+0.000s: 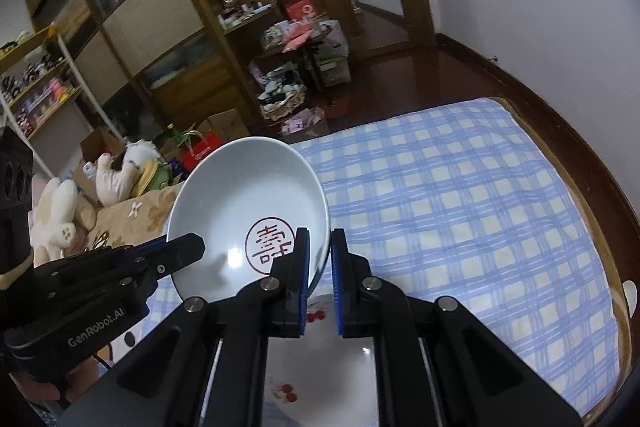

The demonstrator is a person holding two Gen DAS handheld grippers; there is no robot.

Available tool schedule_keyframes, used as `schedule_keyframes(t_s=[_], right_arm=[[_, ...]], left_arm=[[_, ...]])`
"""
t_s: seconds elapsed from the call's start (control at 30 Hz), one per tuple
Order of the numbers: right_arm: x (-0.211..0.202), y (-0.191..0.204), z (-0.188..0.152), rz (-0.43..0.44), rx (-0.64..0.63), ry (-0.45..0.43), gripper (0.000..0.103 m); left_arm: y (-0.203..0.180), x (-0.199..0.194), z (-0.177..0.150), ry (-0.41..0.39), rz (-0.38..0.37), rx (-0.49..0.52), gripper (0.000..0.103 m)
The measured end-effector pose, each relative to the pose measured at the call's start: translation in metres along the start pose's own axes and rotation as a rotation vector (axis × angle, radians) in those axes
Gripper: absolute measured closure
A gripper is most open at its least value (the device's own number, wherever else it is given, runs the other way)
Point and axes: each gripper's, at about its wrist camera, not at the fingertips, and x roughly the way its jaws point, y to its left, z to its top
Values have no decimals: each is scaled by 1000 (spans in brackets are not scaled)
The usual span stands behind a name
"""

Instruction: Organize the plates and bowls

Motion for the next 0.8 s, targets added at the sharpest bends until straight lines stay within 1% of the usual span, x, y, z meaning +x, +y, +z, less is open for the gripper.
schedule_keyframes(t_s=[0.2, 0.37, 0.5, 0.8], right_arm=[[-3, 28, -9, 22, -29, -3, 92], [2, 46, -17, 46, -37, 12, 92], [14, 57, -23, 62, -42, 32, 92], [46, 78, -37, 74, -57, 90, 92]], left_arm=[[19, -21, -12, -20, 27, -17, 91], [38, -32, -22, -23, 41, -33, 91], [54, -32, -29, -20, 47, -56, 91], [91, -15, -45, 11, 54, -117, 91]])
